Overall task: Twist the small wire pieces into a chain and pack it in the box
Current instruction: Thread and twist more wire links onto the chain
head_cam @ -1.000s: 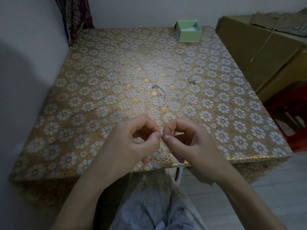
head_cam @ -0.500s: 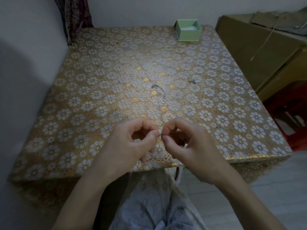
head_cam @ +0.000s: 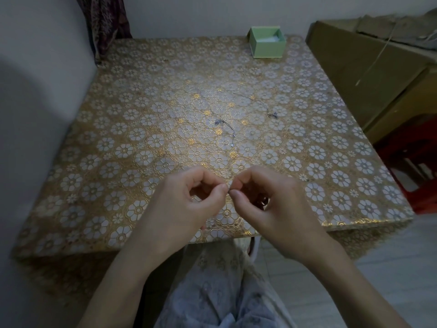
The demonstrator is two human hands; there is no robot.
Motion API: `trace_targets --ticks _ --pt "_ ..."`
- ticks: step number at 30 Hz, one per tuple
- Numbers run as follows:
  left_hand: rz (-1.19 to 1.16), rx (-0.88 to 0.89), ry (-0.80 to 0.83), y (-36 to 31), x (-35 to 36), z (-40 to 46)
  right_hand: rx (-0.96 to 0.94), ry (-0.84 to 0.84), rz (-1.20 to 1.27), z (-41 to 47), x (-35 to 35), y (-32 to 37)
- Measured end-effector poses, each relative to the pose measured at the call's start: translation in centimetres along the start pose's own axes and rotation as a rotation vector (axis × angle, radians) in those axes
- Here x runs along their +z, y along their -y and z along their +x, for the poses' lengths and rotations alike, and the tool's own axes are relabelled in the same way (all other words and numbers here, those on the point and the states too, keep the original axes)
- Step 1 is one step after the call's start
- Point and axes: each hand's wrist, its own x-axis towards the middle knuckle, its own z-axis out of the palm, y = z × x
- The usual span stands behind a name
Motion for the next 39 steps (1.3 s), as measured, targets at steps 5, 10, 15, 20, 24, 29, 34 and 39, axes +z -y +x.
trace_targets --ticks 5,10,15,20,24,29,34,39 --pt "0.117 0.022 -0.037 0.1 0.2 0.0 -0.104 -0.06 -0.218 0.0 0.2 0.3" --pt "0.095 0.041 -0.008 0.1 0.3 0.2 -0.157 -0.08 -0.299 0.1 0.3 0.2" --pt "0.088 0.044 0.009 0.4 0.3 0.2 -0.134 -0.068 -0.224 0.0 0.5 0.2" --pt "0.031 0.002 0.018 1.0 -0.2 0.1 0.147 0.002 0.28 -0.1 -0.1 0.3" --pt "-0.067 0.051 0.066 0.7 -0.8 -0.2 0.235 0.098 0.494 0.0 -1.0 0.2" --pt "-0.043 0.161 0.134 -0.2 -0.7 -0.1 0.259 0.202 0.605 0.1 -1.1 0.3" --pt "0.021 0.179 0.135 -0.2 -0.8 -0.1 0.294 0.221 0.619 0.2 -1.3 0.2" --pt "0.091 0.216 0.106 -0.3 -0.8 -0.3 0.313 0.23 0.624 0.2 -1.4 0.3"
